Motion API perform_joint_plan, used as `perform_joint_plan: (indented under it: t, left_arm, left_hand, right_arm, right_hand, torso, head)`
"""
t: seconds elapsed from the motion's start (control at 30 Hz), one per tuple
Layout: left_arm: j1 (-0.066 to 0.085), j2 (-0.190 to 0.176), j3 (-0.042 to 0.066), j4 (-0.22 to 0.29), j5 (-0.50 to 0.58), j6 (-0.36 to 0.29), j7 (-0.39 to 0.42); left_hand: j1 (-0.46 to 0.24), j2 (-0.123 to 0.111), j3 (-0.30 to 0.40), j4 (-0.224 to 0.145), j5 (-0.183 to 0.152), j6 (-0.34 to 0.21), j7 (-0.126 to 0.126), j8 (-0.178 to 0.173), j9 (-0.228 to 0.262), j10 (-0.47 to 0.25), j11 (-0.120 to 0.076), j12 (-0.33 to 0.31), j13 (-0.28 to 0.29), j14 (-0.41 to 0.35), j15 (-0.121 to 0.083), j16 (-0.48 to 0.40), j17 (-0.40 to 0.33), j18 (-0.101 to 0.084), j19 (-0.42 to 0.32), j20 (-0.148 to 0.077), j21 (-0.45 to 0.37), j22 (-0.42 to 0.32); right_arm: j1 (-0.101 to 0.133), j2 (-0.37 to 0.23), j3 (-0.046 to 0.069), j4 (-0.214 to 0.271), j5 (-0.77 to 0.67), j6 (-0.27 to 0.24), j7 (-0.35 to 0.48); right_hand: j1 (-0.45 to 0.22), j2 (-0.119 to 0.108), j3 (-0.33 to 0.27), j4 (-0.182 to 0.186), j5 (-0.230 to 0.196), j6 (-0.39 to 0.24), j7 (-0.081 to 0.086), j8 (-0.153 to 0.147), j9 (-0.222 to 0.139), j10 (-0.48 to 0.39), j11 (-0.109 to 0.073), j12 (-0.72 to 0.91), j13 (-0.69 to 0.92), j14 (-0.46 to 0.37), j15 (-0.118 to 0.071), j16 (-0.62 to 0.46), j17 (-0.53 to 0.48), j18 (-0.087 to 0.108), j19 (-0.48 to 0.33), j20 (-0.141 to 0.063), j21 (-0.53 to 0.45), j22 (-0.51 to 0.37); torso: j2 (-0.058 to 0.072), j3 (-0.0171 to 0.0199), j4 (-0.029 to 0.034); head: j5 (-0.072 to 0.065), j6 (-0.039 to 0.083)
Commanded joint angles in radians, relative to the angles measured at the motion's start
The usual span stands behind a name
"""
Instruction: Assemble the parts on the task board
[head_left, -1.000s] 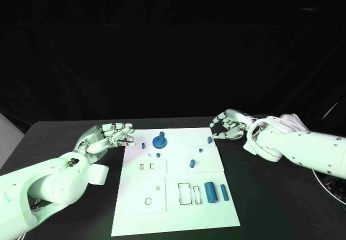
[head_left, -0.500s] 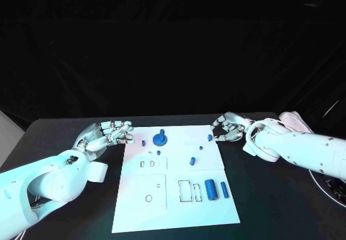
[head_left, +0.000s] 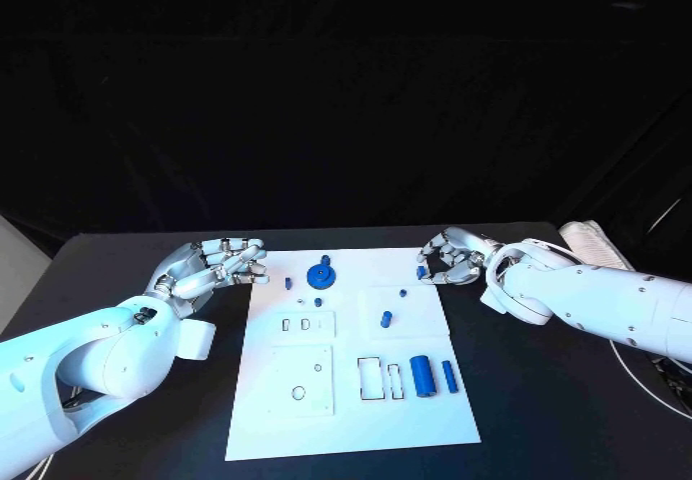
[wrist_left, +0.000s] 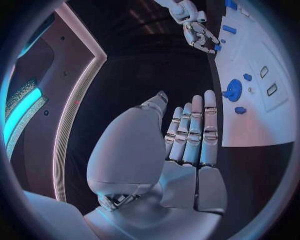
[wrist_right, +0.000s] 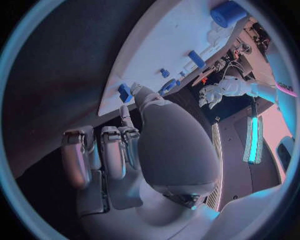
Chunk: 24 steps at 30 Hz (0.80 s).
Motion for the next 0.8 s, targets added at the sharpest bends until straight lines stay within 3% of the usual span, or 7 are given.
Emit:
perform_joint_plan:
  t: [0.03,0.67,0.8]
  left_arm:
    - [0.0,0.001,0.001,0.001,-0.005,0.017,0.013]
    - [0.0,-0.001,0.001,-0.001,-0.008,0.011,0.008]
    - [0.0,-0.002,0.001,-0.001,-0.009,0.01,0.007]
  left_hand:
    - [0.008,-0.005,0.004,0.0,-0.002,0.004,0.0,-0.007,-0.001,0.009,0.001,-0.006,-0.001,-0.004,0.0,0.004,0.001,-0.004,-0.007,-0.003,0.006,0.001]
    - [0.007,-0.005,0.005,0.0,-0.002,0.005,0.001,-0.007,-0.002,0.009,0.001,-0.007,-0.001,-0.005,0.0,0.004,0.002,-0.004,-0.008,-0.003,0.007,0.002]
    - [0.007,-0.005,0.005,0.0,-0.002,0.005,0.001,-0.007,-0.002,0.009,0.001,-0.007,-0.001,-0.005,0.0,0.004,0.002,-0.004,-0.008,-0.003,0.007,0.002]
  right_arm:
    - [-0.003,0.005,0.0,-0.006,-0.002,0.006,-0.001]
    - [-0.01,0.018,0.0,-0.023,-0.015,0.008,-0.01]
    - [-0.011,0.019,0.0,-0.022,-0.021,0.009,-0.011]
  right_hand:
    - [0.0,0.009,0.008,0.001,0.007,0.009,0.002,-0.001,-0.001,0.099,0.006,0.001,0.257,0.104,0.007,0.004,0.263,-0.015,0.105,0.003,0.006,0.263]
    - [0.0,0.024,0.053,-0.006,0.002,0.049,-0.006,0.011,0.0,0.106,-0.002,0.008,0.263,0.104,0.0,0.004,0.263,-0.015,0.105,-0.002,0.006,0.263]
    - [-0.008,0.027,0.07,-0.007,-0.001,0.07,-0.014,0.02,0.002,0.106,-0.008,0.008,0.263,0.104,-0.006,0.004,0.263,-0.015,0.105,-0.007,0.006,0.263]
  torso:
    - [-0.001,-0.0004,0.0001]
    - [-0.001,-0.0001,-0.0019]
    - [-0.001,0.0002,-0.0014]
  head:
    - [0.002,-0.003]
    - [0.002,-0.005]
    - [0.001,-0.004]
